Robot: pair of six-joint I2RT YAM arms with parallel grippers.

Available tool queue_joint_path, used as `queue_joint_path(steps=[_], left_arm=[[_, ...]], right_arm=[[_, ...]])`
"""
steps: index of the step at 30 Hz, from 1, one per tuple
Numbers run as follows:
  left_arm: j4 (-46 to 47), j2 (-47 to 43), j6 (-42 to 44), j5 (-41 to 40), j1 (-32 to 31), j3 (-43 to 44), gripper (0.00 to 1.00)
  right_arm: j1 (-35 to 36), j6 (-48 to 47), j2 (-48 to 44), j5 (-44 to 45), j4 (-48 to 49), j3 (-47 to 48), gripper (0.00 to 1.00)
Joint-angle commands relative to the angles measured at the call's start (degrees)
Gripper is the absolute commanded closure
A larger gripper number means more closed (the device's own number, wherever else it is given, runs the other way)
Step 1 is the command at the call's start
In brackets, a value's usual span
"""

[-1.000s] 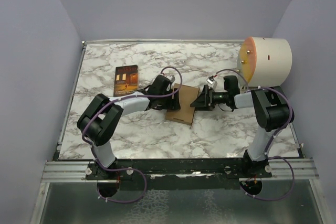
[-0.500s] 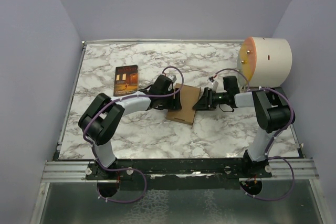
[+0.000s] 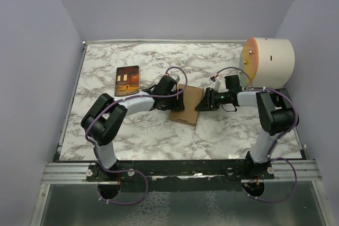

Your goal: Fold the paper box

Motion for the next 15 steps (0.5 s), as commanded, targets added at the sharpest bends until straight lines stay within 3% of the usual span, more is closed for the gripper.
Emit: queue_joint_path(steps=[1,9,15], left_arm=[[0.2,2.8,-0.5,2.3,-2.5,0.0,0.35],[-0.8,2.3,0.8,2.6,-0.5,1.2,0.35],[-1.2,2.2,1.3,2.8,-0.2,2.0,0.35]], right_arm=[[1.3,-5.8,-3.8,1.8,-3.7,2.3,0.54],[-1.1,-12.4,-3.4,1.7,-7.9,3.2,0.5],[-4.0,-17.6,-3.7,-3.0,-10.0,3.4,0.48]])
